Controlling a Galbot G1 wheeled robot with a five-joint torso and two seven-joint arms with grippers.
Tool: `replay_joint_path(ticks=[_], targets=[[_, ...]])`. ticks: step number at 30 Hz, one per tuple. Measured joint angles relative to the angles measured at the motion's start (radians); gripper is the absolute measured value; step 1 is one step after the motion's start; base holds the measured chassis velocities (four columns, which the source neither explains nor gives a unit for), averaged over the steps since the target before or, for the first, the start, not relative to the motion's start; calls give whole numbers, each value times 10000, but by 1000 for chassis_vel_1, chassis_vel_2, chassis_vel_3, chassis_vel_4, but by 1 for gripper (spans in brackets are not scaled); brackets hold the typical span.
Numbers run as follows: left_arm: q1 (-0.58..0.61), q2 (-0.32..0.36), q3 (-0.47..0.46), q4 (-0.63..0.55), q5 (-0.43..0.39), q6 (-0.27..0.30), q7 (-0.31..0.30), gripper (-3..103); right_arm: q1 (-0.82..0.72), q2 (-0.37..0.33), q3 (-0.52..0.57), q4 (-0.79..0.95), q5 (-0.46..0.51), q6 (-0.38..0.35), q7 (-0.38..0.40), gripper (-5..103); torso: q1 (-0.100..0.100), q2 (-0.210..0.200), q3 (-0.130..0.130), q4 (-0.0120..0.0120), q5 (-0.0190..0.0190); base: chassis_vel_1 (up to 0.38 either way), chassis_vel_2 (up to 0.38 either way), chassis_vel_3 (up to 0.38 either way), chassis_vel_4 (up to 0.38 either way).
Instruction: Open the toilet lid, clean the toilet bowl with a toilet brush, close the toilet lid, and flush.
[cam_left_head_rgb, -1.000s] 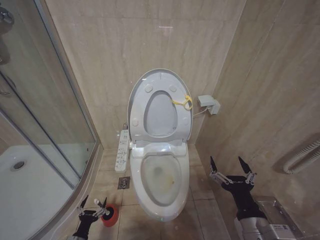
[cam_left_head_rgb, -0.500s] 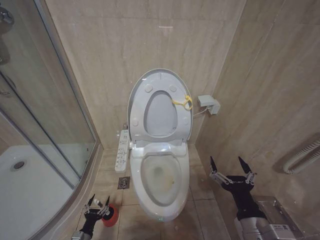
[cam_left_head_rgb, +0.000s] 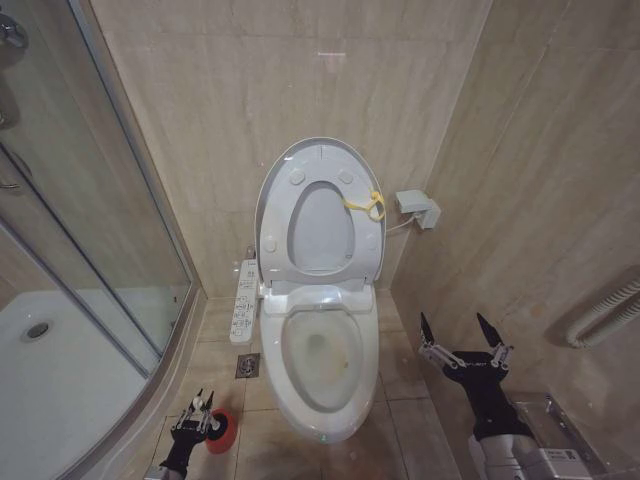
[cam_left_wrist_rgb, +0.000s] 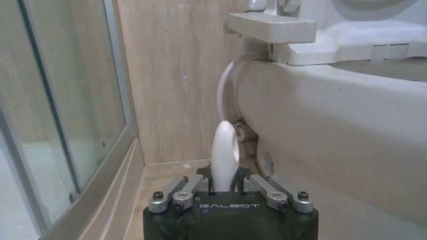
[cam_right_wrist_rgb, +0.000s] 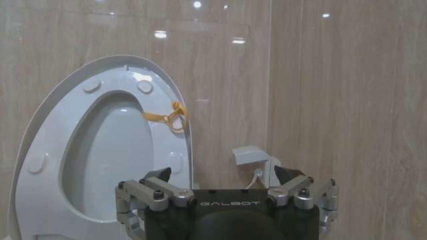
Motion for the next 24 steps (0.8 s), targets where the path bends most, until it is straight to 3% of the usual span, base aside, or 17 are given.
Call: replay_joint_path(ticks=[5, 6, 14, 24], targets=[[40, -12, -56, -12, -72, -52, -5, 30, 0, 0, 0, 0, 0, 0, 0, 100, 0, 0, 0, -1, -1, 0, 0, 0, 0], [67, -8, -75, -71, -112, -55, -6, 22, 0, 0, 0, 0, 0, 0, 0, 100, 0, 0, 0, 0, -1, 0, 0, 0, 0], [264, 134, -169, -801, -552, -12, 124, 22, 0, 0, 0, 0, 0, 0, 0, 100, 0, 0, 0, -1, 0, 0, 0, 0, 0], [1397, -33, -77, -3834, -1597, 881, 166, 22, 0, 0, 0, 0, 0, 0, 0, 100, 0, 0, -1, -4, 0, 0, 0, 0, 0]])
